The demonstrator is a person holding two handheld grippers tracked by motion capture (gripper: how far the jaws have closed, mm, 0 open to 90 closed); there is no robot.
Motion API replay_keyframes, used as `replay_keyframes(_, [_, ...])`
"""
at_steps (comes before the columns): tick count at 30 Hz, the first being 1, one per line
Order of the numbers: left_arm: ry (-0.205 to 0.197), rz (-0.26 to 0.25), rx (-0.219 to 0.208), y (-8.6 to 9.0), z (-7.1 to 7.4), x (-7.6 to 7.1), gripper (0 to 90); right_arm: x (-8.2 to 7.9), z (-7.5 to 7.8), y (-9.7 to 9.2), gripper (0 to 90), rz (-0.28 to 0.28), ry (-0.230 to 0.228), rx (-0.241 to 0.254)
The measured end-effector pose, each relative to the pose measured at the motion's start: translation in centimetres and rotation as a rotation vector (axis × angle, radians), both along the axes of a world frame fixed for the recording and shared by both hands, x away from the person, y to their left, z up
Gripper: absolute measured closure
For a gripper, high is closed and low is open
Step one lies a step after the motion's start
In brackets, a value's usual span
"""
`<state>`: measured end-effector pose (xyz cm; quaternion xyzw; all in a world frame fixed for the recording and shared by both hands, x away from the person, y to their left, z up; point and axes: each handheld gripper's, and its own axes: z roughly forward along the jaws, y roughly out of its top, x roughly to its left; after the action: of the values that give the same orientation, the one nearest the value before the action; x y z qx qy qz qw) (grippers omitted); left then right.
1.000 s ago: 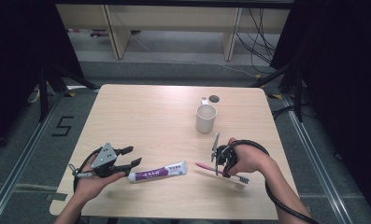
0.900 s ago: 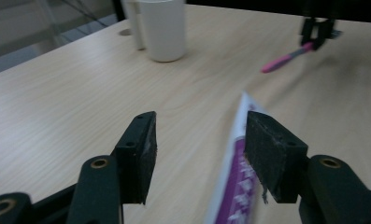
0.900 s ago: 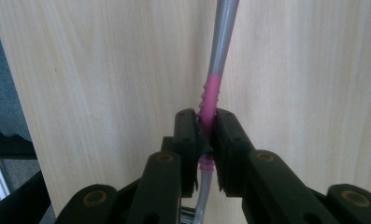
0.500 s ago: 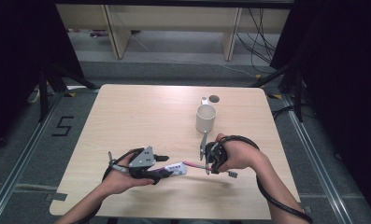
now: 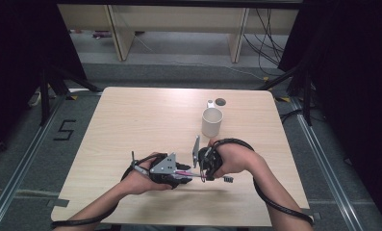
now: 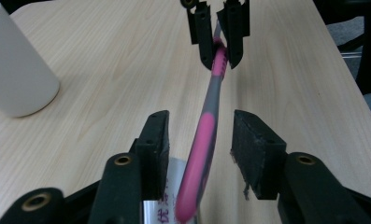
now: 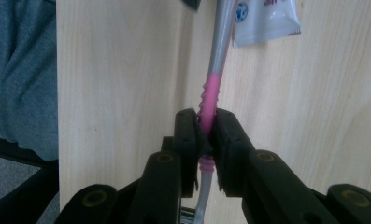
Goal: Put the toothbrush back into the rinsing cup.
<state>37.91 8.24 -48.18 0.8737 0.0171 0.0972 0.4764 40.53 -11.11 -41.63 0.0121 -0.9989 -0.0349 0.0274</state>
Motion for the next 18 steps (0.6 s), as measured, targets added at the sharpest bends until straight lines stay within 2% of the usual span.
replay_keyframes(1, [0.003,-0.012,-0.017,-0.2,-0.2,0.0,59.8,0.1,0.0,0.1,80.6,0.011,-0.001,0.005])
replay_keyframes(3, [0.008,-0.02,-0.024,-0.3,-0.3,-0.1,62.4,0.0,0.1,0.3,80.6,0.011,-0.004,0.005])
replay_keyframes(4, [0.0,-0.024,-0.025,-0.4,-0.3,-0.1,63.8,-0.2,0.2,0.4,80.6,-0.013,0.0,0.001])
replay_keyframes(5, [0.0,-0.024,-0.025,-0.4,-0.3,-0.1,66.2,-0.2,0.2,0.4,80.6,-0.013,0.0,0.001])
replay_keyframes(6, [-0.005,-0.027,-0.021,-0.4,-0.3,-0.2,66.2,0.0,0.3,0.5,80.6,0.013,-0.005,0.003])
replay_keyframes(7, [-0.01,-0.041,-0.009,-0.4,-0.3,-0.1,70.0,-0.1,0.1,0.7,80.6,0.02,0.016,0.041])
replay_keyframes(9, [-0.014,-0.047,-0.004,-0.4,-0.3,-0.1,72.9,-0.2,0.2,0.8,80.6,0.012,0.013,0.036])
replay_keyframes(10, [-0.018,-0.044,-0.005,-0.5,-0.3,-0.2,75.0,-0.1,0.3,1.0,80.6,0.037,-0.004,0.017])
replay_keyframes(13, [-0.018,-0.061,-0.005,-0.3,-0.3,0.0,79.4,0.0,0.3,1.1,80.5,0.05,0.002,0.028])
replay_keyframes(16, [-0.009,-0.063,-0.006,-0.3,-0.3,-0.1,80.3,-0.1,0.4,1.1,80.2,0.032,0.002,0.017])
replay_keyframes(18, [-0.008,-0.066,-0.017,-0.2,-0.3,-0.2,80.7,0.1,0.5,1.1,79.7,0.058,-0.013,0.026])
